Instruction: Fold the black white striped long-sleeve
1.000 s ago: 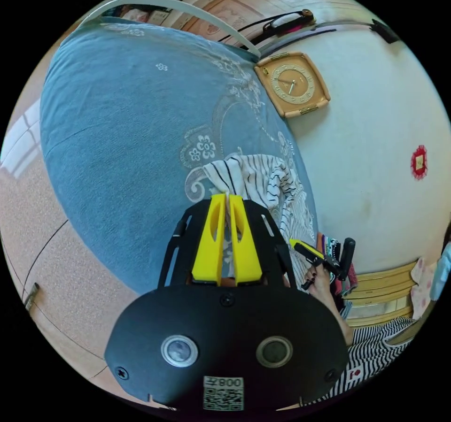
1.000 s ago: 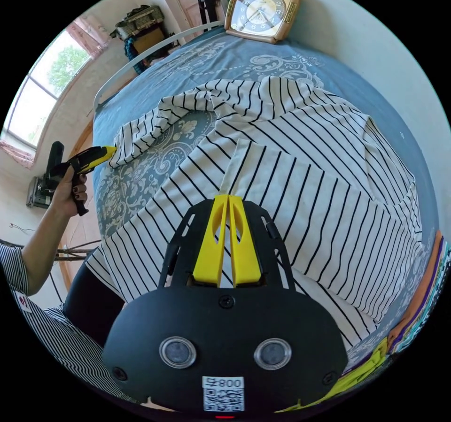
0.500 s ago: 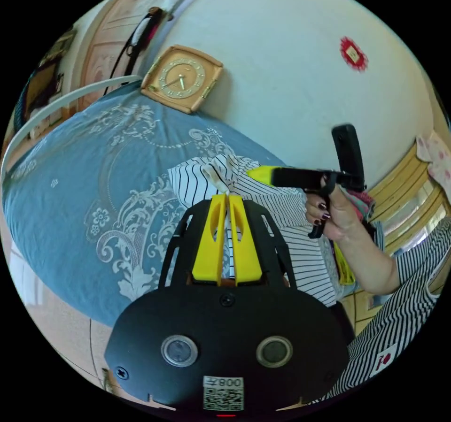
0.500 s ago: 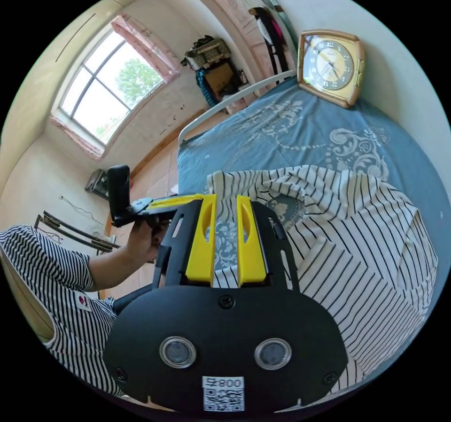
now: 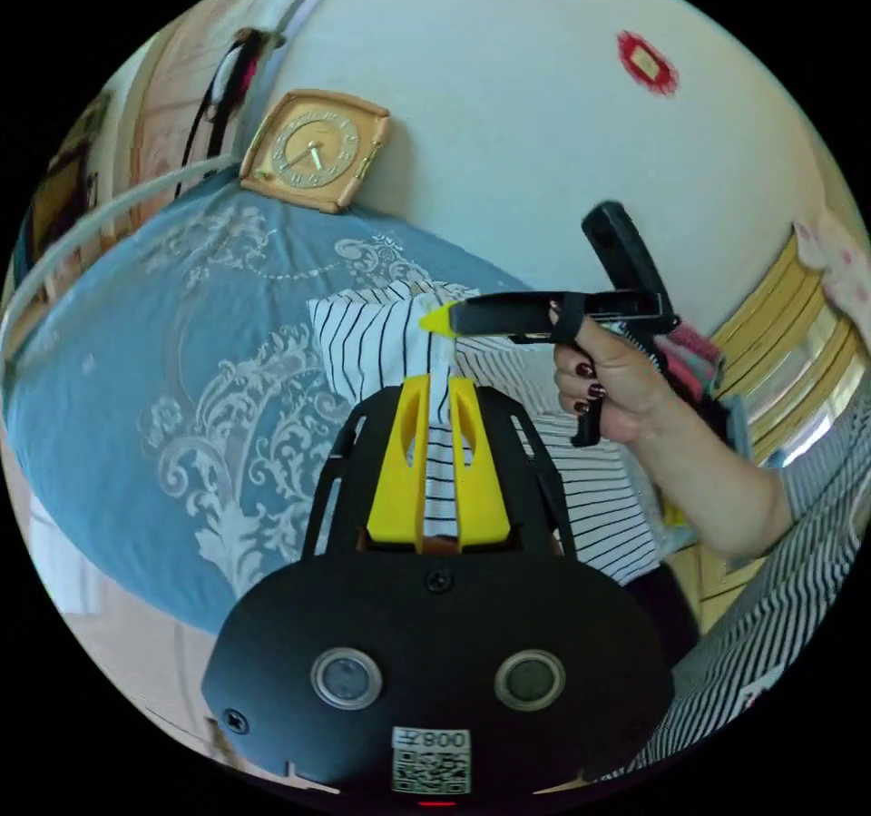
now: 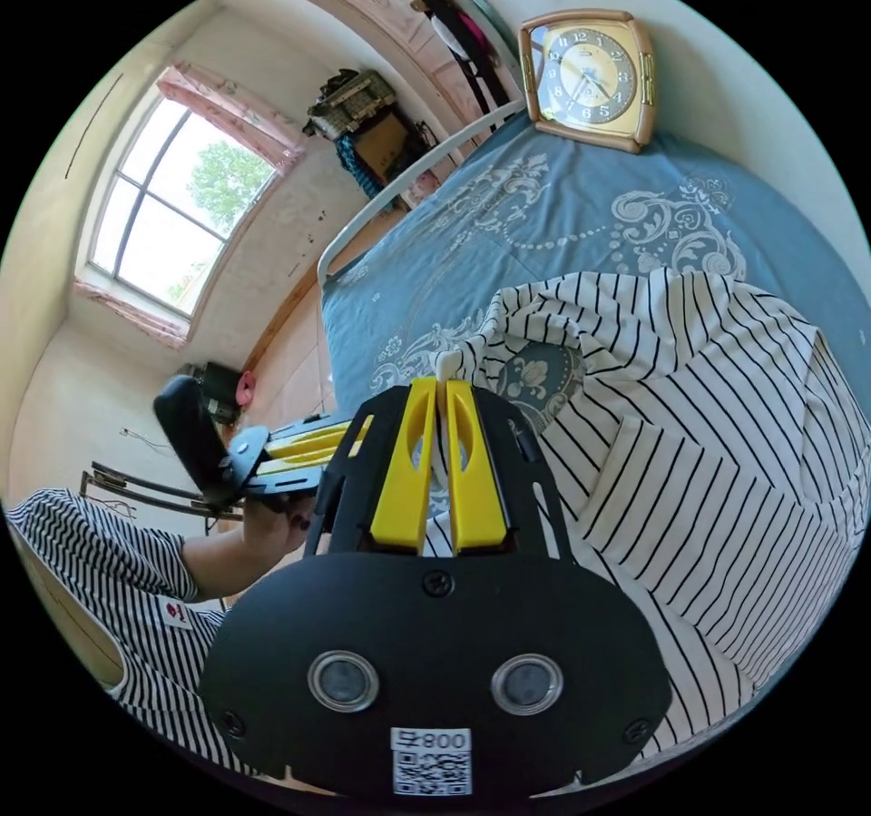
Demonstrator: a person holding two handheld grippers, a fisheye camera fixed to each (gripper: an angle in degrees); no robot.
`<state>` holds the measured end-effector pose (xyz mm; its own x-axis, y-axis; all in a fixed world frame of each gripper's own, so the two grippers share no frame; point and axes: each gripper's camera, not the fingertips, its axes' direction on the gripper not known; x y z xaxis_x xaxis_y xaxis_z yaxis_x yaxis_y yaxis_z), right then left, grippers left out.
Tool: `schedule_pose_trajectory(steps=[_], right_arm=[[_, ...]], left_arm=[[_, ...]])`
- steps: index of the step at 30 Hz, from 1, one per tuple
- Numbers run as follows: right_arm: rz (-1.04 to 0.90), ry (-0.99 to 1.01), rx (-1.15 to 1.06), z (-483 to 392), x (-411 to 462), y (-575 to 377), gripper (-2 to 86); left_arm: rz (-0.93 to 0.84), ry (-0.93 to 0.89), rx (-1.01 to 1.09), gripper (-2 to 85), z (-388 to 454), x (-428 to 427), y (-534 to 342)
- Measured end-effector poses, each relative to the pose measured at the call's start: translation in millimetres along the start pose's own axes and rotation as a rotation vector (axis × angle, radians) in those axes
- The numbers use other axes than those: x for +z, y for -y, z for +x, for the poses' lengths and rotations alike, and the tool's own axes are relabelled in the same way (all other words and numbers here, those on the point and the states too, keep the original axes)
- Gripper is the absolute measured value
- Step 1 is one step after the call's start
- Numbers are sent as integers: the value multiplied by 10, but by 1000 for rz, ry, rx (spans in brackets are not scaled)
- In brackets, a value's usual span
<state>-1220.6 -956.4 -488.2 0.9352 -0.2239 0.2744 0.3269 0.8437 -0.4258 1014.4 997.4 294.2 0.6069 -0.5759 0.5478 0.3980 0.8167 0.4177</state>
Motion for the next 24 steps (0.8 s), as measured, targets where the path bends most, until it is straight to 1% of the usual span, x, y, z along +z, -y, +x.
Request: schedule_pose_trajectory(steps=[2,3,5,6,8,9,11,12,14,17,21,24], right_arm=[[35,46,15,116,-46,-26,22],[53,68,24,184,-64,-42,21],[71,106,33,279,-64,-63,19],[88,134,39,336,-59,-82,18],[96,149,41,408,-20,-112,17],[95,145,41,447,23,-136,17],[95,164,40,508,103,-183,16],[97,184,42,554,164,-219,16],[103,195,49,621,259,-283,16],[106,213,49,715,433,-413,16],[123,240,62,880,679,-631,16],[143,262,70,1002,855,-800,16]], left_arm=[[15,-183,-186,48,-342,122,-209],[16,-240,-248,51,-441,185,-268],[51,-516,-470,67,-774,503,-495],[64,-570,-523,69,-835,589,-549],[154,-785,-673,76,-978,915,-710],[163,-822,-705,77,-992,998,-736],[193,-967,-784,80,-977,1311,-788],[200,-1001,-803,81,-966,1384,-796],[254,-1126,-870,81,-916,1628,-827],[334,-1199,-906,75,-860,1798,-798],[357,-1235,-886,65,-772,1920,-648],[374,-1245,-868,41,-662,1979,-532]])
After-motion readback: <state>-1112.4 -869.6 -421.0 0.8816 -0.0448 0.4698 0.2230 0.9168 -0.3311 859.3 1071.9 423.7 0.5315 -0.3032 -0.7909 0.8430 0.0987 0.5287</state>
